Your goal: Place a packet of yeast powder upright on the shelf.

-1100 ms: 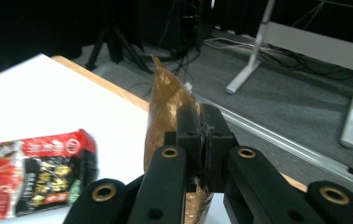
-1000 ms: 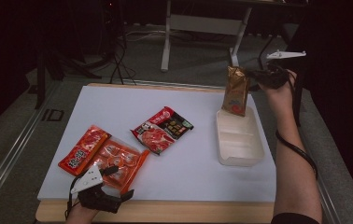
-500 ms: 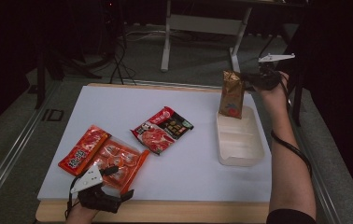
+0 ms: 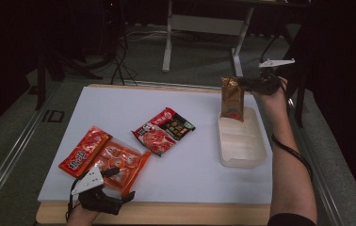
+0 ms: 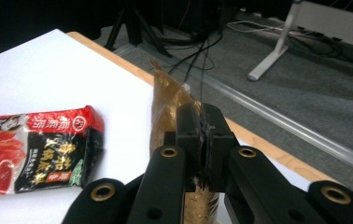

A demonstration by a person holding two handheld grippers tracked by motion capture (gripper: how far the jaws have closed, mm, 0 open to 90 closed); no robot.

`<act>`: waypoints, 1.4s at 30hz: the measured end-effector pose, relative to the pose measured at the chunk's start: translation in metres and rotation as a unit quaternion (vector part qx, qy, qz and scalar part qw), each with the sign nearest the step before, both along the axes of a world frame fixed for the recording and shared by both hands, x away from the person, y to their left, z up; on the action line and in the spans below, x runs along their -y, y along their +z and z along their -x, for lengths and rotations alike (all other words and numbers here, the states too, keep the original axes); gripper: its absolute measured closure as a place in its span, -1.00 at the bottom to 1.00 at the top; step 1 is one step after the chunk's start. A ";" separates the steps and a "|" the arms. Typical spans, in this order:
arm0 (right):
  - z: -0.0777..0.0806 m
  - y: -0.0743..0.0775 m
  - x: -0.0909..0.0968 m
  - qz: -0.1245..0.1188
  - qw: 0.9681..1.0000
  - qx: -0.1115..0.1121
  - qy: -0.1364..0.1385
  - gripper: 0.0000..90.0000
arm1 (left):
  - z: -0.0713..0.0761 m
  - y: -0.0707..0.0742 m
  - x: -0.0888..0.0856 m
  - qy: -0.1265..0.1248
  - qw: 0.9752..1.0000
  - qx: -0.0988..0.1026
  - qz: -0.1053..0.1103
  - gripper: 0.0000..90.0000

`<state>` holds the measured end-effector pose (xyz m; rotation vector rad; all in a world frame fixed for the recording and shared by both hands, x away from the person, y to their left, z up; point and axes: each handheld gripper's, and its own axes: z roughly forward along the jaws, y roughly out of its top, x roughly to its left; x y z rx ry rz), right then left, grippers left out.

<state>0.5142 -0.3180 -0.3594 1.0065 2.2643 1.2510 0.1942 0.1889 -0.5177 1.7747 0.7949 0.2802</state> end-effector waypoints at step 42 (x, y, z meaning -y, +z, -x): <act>0.003 -0.034 0.016 -0.021 0.999 -0.024 -0.039 0.94 | 0.000 0.001 0.001 0.001 1.000 0.003 -0.002 -1.00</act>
